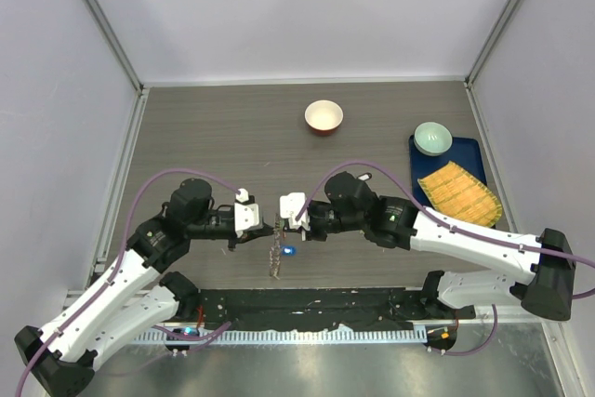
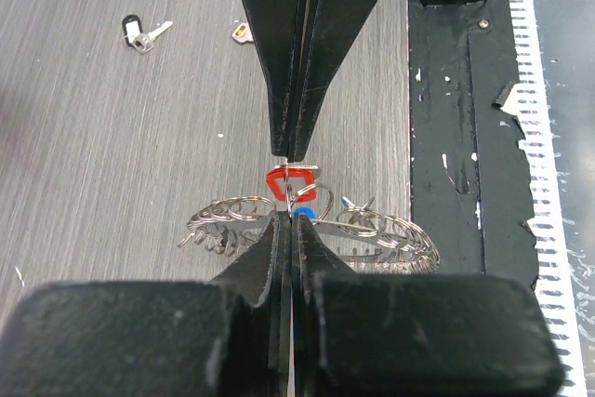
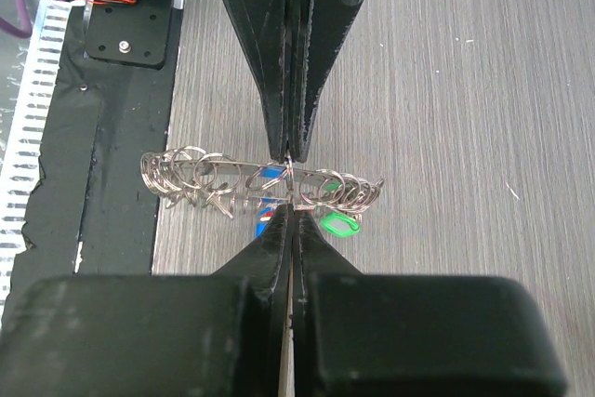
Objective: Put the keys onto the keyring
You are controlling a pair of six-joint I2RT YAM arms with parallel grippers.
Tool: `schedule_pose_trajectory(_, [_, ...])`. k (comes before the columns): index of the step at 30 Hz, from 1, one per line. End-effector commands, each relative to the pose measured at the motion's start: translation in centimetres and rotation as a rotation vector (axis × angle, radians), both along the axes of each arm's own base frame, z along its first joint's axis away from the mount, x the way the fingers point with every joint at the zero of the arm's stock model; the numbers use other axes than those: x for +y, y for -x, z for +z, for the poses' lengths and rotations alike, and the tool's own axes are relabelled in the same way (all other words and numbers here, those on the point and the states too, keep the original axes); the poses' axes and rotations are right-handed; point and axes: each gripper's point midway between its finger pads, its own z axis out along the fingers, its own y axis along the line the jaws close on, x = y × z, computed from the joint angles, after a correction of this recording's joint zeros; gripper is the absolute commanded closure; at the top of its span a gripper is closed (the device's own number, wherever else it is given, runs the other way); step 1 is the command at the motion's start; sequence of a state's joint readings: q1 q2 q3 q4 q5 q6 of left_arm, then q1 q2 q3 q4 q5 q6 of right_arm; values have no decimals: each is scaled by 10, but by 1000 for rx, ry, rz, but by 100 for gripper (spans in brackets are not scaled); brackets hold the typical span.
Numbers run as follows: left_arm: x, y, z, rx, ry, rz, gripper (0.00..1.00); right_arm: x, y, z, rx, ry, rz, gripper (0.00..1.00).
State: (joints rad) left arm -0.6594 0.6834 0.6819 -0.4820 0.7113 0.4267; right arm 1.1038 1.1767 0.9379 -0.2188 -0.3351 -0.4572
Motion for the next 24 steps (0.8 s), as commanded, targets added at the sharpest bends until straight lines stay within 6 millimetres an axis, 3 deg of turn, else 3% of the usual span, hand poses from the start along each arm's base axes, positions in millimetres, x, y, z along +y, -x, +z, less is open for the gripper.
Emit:
schedule_pose_trajectory(1, [-9, -1, 20, -67, 67, -44, 100, 6, -1, 12, -17, -42, 14, 99])
schedule_pose_trajectory(24, [-8, -4, 20, -73, 62, -24, 100, 7, -2, 14, -13, -51, 11, 99])
